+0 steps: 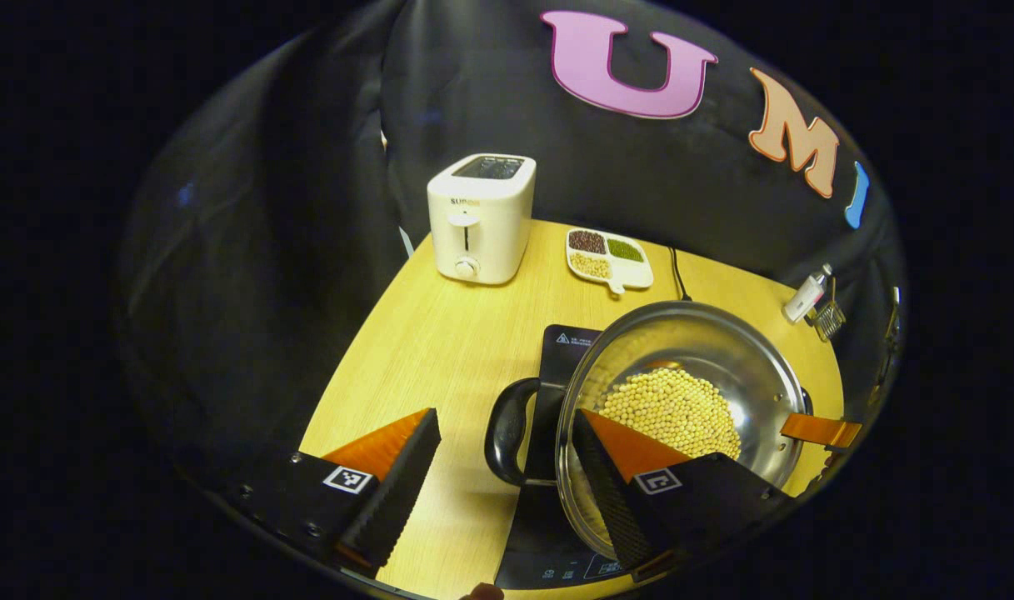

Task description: First push the handle of the pot to place it horizontally, then grasp the pot with both hands and set it on the induction cooktop.

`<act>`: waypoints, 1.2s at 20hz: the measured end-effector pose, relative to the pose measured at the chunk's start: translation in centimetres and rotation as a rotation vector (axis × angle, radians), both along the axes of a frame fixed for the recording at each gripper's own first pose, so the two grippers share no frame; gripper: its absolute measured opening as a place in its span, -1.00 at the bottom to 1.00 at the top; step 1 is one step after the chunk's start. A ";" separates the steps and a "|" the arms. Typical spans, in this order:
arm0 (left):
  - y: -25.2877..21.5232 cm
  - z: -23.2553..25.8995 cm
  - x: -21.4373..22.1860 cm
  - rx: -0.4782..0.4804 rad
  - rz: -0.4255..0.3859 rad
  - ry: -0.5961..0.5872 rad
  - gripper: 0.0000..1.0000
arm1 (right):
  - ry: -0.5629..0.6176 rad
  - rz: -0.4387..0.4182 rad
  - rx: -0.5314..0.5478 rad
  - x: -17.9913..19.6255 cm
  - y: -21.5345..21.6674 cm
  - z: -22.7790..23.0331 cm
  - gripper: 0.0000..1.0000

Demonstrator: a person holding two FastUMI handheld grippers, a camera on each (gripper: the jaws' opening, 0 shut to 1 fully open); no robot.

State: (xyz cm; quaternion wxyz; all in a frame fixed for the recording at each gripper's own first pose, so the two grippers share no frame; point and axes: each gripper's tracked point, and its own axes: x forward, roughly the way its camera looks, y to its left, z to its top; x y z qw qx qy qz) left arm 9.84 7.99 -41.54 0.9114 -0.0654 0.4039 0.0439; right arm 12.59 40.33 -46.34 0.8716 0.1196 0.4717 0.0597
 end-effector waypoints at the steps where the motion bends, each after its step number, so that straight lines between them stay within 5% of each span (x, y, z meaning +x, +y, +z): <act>1: 0.1 0.7 -0.4 0.013 0.006 -0.016 0.96 | -0.027 -0.015 -0.005 0.0 -0.6 1.1 1.00; 11: -5.6 7.2 -4.4 0.070 -0.046 -0.103 0.95 | -0.242 -0.110 -0.116 -2.6 -9.4 12.1 0.87; 12: -6.8 8.3 -4.7 0.083 -0.059 -0.124 0.95 | -0.270 -0.104 -0.131 -3.0 -10.6 13.7 1.00; 15: -11.5 12.1 -5.8 0.099 -0.091 -0.208 0.95 | -0.359 -0.054 -0.159 -4.0 -13.3 18.2 0.86; 17: -14.8 14.9 -6.7 0.100 -0.094 -0.272 0.94 | -0.427 -0.015 -0.188 -4.4 -15.4 21.7 1.00; 24: -23.2 26.9 -9.8 0.120 -0.032 -0.553 0.89 | -0.725 0.070 -0.210 -6.5 -19.5 35.6 0.89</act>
